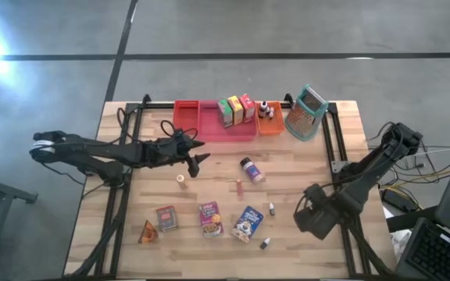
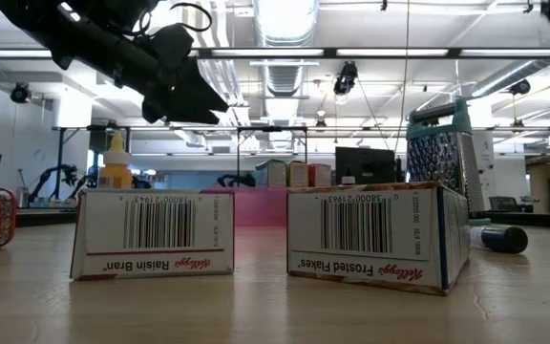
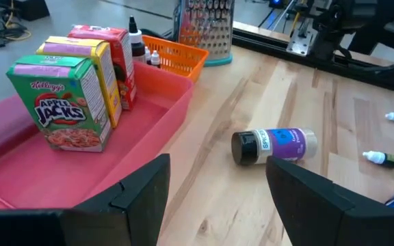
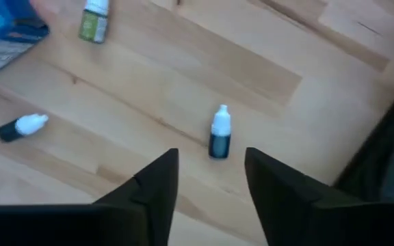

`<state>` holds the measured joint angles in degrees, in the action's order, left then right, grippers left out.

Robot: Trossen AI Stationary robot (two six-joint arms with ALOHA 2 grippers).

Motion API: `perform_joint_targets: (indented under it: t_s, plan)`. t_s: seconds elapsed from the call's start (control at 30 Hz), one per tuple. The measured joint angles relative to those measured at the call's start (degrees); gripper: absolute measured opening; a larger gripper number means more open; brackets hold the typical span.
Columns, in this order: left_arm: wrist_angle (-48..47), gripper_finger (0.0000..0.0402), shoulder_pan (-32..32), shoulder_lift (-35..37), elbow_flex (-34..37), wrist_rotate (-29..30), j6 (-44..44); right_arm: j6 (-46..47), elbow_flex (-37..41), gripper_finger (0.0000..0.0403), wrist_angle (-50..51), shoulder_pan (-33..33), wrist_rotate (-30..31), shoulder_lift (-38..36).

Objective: Pick & Place Kitchen Items
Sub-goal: Put the purple food coloring bottle into the orange bin

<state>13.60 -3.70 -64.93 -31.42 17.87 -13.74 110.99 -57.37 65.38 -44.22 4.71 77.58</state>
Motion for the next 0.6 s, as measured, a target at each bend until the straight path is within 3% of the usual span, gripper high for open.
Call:
perform_joint_targets:
  t_s: [0.27, 0.6]
  plan:
    - [0.05, 0.0248, 0.00, 0.00, 0.00, 0.00, -0.26, -1.90, 9.48, 0.0208, -8.98, 1.77, -0.25, -3.38]
    - [0.03, 0.0247, 0.00, 0.00, 0.00, 0.00, -0.61, -2.67, 11.86, 0.0187, -12.36, 2.01, -2.33, -0.38]
